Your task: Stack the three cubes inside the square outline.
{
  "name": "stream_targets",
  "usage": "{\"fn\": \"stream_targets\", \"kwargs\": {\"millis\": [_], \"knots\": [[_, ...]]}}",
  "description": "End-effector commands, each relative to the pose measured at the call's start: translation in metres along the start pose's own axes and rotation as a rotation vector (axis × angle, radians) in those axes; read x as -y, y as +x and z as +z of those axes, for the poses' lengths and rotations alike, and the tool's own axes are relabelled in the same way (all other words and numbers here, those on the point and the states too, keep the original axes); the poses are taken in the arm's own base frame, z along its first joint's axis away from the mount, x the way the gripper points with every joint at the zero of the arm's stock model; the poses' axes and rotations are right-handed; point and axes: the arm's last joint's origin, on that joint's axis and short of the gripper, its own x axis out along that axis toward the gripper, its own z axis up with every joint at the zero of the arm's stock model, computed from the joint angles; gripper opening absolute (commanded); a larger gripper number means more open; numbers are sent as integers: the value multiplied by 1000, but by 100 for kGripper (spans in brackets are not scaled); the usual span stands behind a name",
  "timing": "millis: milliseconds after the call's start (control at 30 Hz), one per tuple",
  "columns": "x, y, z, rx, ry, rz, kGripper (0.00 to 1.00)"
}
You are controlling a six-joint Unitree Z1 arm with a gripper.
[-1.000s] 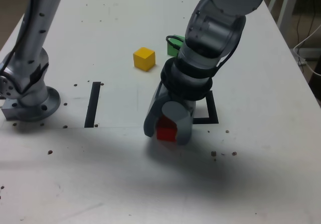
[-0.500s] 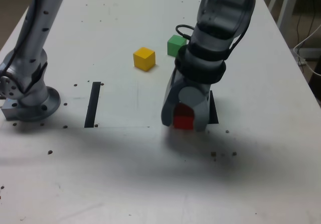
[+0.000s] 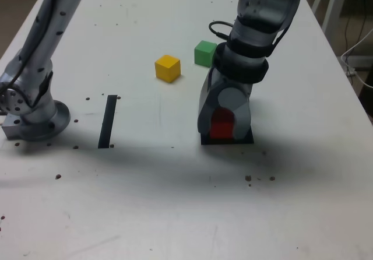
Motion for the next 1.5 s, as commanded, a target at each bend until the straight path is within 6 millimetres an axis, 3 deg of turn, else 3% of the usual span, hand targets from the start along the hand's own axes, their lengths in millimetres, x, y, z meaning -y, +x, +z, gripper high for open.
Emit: {"fn": "stream_targets", "kwargs": {"millis": [0, 267, 367, 467, 600, 1000, 1233, 1467], "knots": [[-2, 3, 3, -6, -2, 2, 28], [-4, 6, 8, 1, 0, 4, 31], [-5, 8, 10, 8, 10, 2, 53], [-5, 7, 11, 22, 22, -2, 83], [-5, 4, 10, 33, 26, -4, 95], [-14, -12, -11, 59, 3, 17, 99], [-25, -29, -43, 86, -35, 43, 99], [-43, -34, -84, 77, -101, 56, 99]]}}
